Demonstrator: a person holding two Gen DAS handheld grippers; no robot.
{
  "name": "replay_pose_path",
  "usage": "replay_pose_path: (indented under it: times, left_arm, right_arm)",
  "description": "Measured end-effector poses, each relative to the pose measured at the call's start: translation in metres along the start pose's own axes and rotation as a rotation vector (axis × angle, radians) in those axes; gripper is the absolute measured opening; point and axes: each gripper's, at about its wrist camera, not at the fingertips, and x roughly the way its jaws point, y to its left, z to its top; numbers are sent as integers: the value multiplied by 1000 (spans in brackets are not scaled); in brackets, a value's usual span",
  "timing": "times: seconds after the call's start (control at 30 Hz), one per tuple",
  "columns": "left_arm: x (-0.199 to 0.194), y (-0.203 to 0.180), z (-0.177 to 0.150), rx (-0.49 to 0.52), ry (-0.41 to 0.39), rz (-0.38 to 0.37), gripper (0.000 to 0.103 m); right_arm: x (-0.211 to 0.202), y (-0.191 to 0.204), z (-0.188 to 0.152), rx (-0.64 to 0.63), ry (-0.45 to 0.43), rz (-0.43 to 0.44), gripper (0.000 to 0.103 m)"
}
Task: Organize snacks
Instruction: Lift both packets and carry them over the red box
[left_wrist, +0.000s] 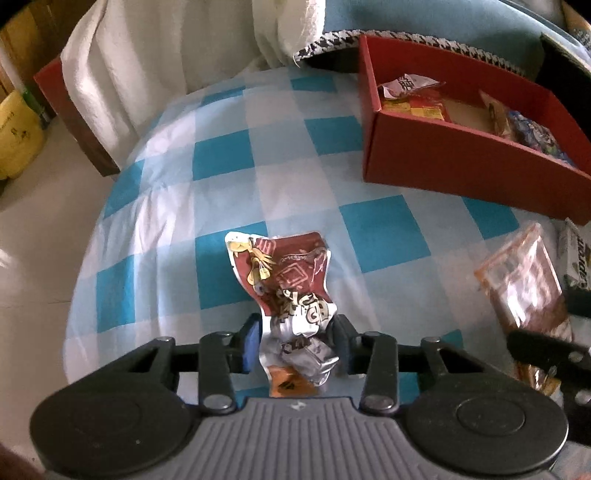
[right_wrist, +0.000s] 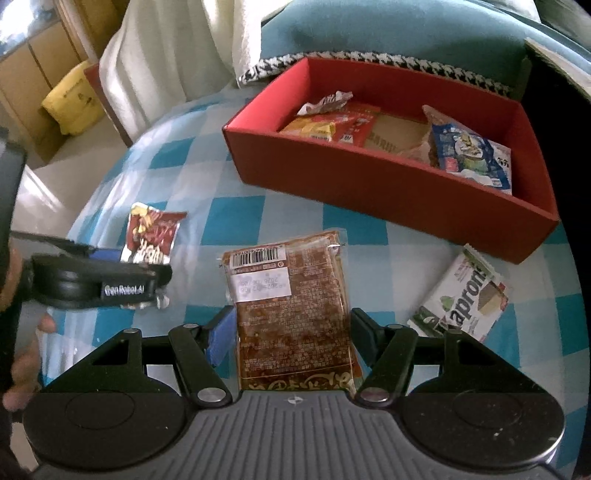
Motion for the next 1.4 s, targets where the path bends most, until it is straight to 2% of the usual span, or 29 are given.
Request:
replay_pose_path:
  times: [0.13,0.37,0.6,0.73,0.87,1.4]
  left_arm:
    - [-15,0,4,-9,-35,-52,21]
    - [-29,-10,5,10,-66,-77,21]
    - [-47,-20,13,44,-149,-82,21]
    - [-54,-22,19,35,-174,-101,21]
    - [-62,-28,26,50,-225,-93,21]
    - [-79,-43,60,78,-333,-97,21]
  right_arm:
    - [-9,-1,5,9,-34,16,72]
    - [-17,-10,10,37,-63,14,72]
    - [-25,-19,15,73,-95,17,72]
    - [-30,-23,20,99,-122,17,72]
    - [-35,-28,26,117,-151,8,72]
    - [-51,-55,47,204,-256,-17,72]
